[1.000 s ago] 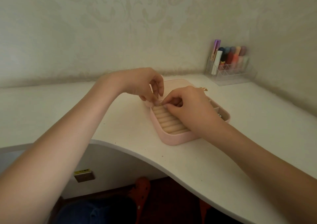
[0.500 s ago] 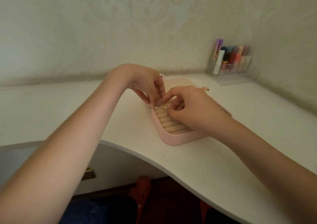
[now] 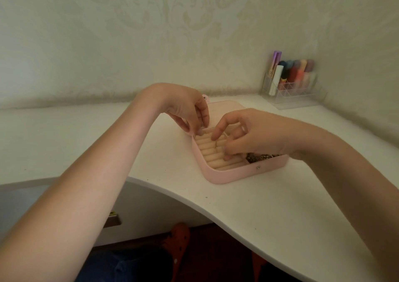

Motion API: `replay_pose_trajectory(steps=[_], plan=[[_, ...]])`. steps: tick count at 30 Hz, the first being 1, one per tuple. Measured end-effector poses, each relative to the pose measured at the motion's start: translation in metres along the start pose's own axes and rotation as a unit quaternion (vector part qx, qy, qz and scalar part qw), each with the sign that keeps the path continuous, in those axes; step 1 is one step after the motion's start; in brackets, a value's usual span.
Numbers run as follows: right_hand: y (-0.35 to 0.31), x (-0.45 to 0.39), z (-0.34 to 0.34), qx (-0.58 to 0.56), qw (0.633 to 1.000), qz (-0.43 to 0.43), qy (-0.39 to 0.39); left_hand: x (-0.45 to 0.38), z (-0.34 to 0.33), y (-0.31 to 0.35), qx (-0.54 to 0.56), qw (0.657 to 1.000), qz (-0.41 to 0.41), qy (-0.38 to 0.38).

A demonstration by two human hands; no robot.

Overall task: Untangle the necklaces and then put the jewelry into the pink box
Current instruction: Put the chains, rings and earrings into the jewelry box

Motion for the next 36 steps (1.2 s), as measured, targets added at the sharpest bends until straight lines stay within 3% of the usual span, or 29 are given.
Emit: replay_pose_trajectory(steps=[2, 6, 9, 11, 16, 20, 24, 27, 31, 36], plan=[[0.013, 0.001, 0.025, -0.05, 0.996, -0.022, 0.071, 0.0, 0.0, 0.001, 0.001, 1.0, -0.003, -0.001], [0.071, 0.007, 0.097, -0.041, 0.935, -0.05, 0.349, 0.002, -0.001, -0.001, 0.011, 1.0, -0.011, -0.014], [0.109, 0.009, 0.118, 0.014, 0.899, -0.035, 0.436, 0.005, -0.002, -0.002, 0.023, 0.999, -0.019, -0.027], [0.121, 0.002, 0.114, 0.052, 0.896, -0.003, 0.442, 0.007, 0.003, -0.004, 0.028, 1.0, -0.009, -0.007], [0.14, -0.034, 0.097, 0.137, 0.921, 0.006, 0.366, 0.0, 0.031, 0.001, 0.102, 0.977, -0.026, 0.187], [0.146, -0.054, 0.096, 0.199, 0.93, -0.027, 0.307, -0.015, 0.027, 0.015, 0.164, 0.956, -0.064, 0.235], [0.147, -0.05, 0.101, 0.151, 0.922, -0.016, 0.356, -0.029, 0.021, 0.027, 0.199, 0.94, -0.11, 0.253], [0.144, -0.043, 0.107, 0.05, 0.914, 0.032, 0.402, -0.026, 0.019, 0.04, 0.193, 0.92, -0.188, 0.285], [0.117, -0.045, 0.099, -0.135, 0.923, 0.1, 0.346, -0.014, 0.015, 0.052, 0.186, 0.891, -0.274, 0.31], [0.078, -0.043, 0.087, -0.215, 0.916, 0.157, 0.299, -0.02, 0.008, 0.05, 0.294, 0.886, -0.267, 0.242]])
Point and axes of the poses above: each hand's wrist, its own x-axis away from the middle knuckle, its own z-axis out of the back of the hand, y = z × x, the point moved 9 cm from there along -x, towards the middle knuckle, and after that the axes turned 9 degrees about z, right-handed, at the moved point
